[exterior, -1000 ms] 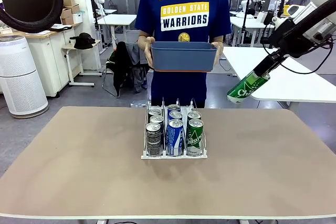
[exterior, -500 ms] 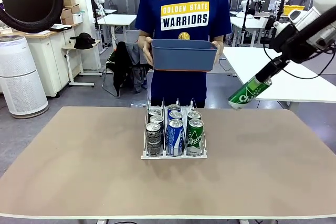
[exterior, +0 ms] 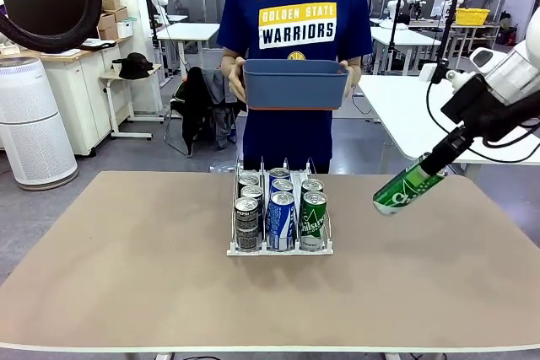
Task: Fill the beverage cans into the dispenser.
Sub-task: Place the picked Sprite in the line of the Automatic Can Dispenser with the same cans.
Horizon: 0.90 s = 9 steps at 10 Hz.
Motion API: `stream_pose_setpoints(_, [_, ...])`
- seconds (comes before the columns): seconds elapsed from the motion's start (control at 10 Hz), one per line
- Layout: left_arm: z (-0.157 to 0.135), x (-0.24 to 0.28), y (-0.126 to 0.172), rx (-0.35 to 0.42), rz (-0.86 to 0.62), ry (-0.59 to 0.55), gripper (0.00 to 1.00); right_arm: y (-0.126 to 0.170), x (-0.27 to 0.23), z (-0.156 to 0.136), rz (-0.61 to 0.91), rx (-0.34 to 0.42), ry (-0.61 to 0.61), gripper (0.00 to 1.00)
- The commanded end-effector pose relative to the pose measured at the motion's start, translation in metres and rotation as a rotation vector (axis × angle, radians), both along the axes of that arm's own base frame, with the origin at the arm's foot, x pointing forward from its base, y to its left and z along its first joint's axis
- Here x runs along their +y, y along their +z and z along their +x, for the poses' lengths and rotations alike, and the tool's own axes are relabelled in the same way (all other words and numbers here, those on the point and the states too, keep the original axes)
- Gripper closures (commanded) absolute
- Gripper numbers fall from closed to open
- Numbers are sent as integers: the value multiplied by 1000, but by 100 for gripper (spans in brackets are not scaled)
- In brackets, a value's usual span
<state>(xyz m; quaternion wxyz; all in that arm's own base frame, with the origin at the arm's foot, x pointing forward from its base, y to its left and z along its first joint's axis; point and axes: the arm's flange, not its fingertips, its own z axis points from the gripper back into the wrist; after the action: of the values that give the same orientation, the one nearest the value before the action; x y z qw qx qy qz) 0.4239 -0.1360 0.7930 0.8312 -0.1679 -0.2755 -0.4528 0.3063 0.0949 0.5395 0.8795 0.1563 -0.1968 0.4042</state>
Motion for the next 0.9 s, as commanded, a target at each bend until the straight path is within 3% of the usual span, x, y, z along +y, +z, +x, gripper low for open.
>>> stream_pose_setpoints(0.0, [-1, 2, -3, -11, -17, -10, 0, -4, 7, -16, -56, 21, -15, 42])
stream_pose_setpoints(0.3, [-1, 2, -3, -11, -17, -10, 0, -27, 22, -16, -62, 35, -25, 42])
stream_pose_setpoints(0.6, [-1, 2, -3, -11, -17, -10, 0, -54, 44, -4, -29, 98, -7, 42])
stream_pose_setpoints(0.8, [-1, 2, -3, -11, -17, -10, 0, -70, 67, 2, 6, 95, -75, 42])
